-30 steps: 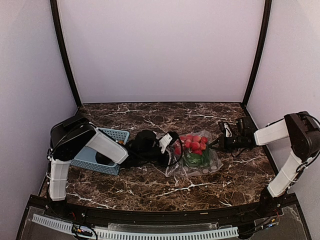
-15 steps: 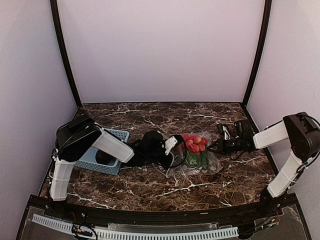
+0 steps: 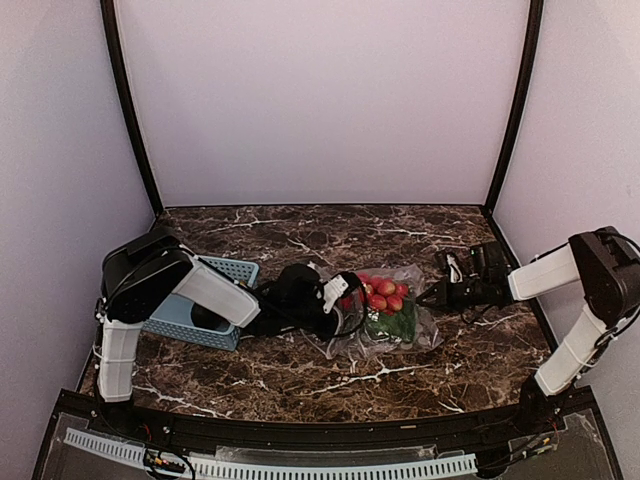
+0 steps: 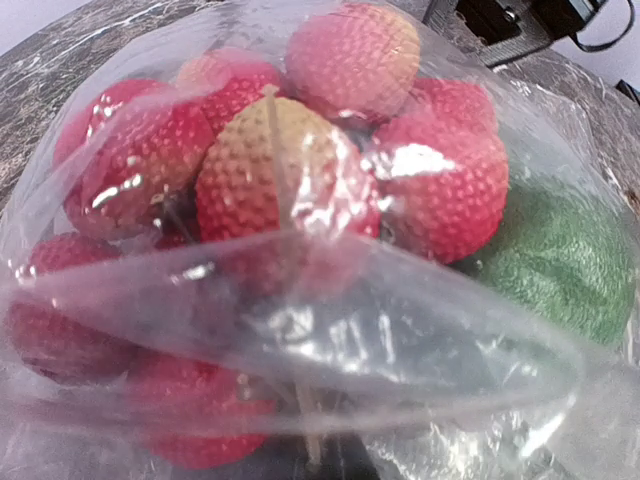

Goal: Open the zip-top bag and remove the fake food

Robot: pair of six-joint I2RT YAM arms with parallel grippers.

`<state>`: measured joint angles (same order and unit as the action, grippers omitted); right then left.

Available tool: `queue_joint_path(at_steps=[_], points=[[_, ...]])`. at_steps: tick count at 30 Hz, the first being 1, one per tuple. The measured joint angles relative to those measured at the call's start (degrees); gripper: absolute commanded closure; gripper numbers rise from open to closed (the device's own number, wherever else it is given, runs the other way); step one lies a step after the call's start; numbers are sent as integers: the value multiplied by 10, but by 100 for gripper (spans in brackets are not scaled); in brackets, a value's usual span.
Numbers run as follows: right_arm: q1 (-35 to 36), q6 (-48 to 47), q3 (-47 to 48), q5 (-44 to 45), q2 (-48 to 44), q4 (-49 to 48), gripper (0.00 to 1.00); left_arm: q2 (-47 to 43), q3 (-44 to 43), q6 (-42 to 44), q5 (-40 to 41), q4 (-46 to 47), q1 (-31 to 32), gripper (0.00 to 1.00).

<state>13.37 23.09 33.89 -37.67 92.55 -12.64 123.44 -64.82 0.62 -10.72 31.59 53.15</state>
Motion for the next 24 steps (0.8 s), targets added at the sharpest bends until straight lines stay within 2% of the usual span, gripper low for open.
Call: queue_joint_path(at_steps=[10,24], points=[[-37,4,-28,4,-37,1,100,-84,74,-11,0,-25,0,99],[-69,15,-48,13,-56,2,100,-239,133,-11,2,-132,0,99]])
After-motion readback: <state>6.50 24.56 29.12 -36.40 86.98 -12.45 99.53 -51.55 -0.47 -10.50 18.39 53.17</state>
